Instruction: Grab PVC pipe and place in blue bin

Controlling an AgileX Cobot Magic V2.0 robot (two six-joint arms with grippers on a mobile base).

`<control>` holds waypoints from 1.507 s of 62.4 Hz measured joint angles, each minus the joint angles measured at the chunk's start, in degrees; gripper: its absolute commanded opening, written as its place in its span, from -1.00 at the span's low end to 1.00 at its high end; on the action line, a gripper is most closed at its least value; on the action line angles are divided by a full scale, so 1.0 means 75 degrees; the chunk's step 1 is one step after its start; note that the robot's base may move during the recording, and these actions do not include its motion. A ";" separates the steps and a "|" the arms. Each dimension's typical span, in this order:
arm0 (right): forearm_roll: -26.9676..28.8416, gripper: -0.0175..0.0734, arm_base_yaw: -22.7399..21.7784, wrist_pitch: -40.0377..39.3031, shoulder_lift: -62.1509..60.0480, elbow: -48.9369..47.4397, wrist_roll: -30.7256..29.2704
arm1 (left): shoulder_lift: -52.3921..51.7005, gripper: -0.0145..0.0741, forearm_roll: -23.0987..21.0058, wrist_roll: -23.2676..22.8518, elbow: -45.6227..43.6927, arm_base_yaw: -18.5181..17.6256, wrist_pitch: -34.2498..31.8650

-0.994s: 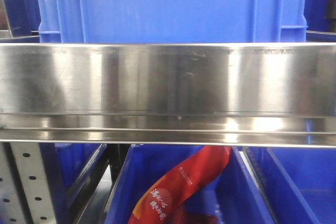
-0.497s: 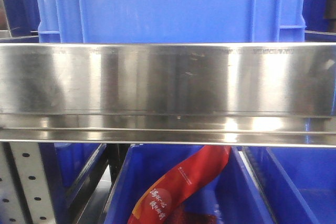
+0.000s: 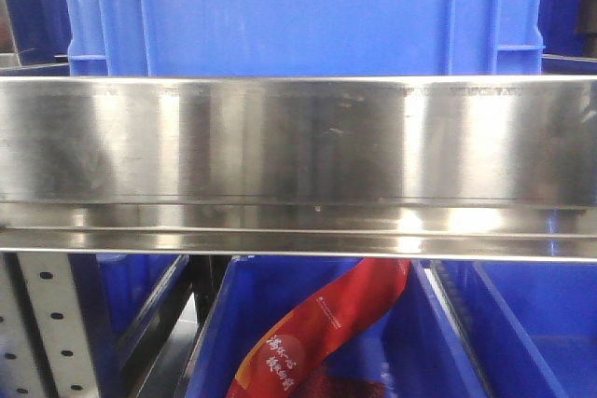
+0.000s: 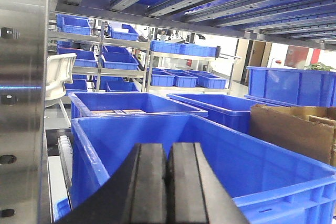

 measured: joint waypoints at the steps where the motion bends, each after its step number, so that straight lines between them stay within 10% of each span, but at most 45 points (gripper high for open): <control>1: 0.0000 -0.99 0.0000 -0.0016 0.0000 0.0000 0.0000 | 0.0000 -0.92 0.0000 0.0000 0.0000 0.0000 0.0000; 94: 0.0000 -0.99 0.0000 -0.0137 0.0000 0.0000 -0.0012 | 0.0000 -0.92 0.0000 0.0000 0.0000 0.0000 0.0000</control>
